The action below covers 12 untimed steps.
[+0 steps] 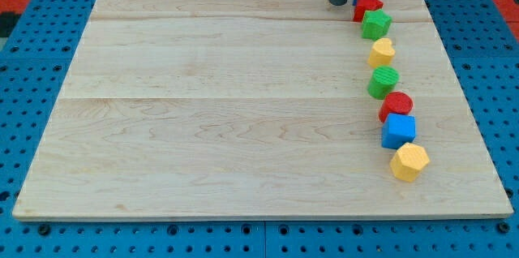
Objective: Move the yellow hexagon towards top left of the board
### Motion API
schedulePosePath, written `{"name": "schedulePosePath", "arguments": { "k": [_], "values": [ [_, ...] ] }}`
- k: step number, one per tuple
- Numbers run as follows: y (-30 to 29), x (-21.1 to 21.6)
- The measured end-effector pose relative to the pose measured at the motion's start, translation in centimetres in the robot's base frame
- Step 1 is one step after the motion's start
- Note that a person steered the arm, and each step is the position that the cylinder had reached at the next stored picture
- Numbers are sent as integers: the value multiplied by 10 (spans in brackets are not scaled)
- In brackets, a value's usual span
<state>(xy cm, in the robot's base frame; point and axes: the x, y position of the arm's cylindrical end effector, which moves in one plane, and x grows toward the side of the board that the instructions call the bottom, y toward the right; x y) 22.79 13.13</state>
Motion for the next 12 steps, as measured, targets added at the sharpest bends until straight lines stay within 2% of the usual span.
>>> {"name": "schedulePosePath", "arguments": {
  "k": [1,3,4,6,7,9,10,11,12],
  "values": [
    [0,-5],
    [-63,-33],
    [-65,-26],
    [-64,107],
    [-64,188],
    [-98,387],
    [-87,391],
    [-8,391],
    [98,391]
  ]
}}
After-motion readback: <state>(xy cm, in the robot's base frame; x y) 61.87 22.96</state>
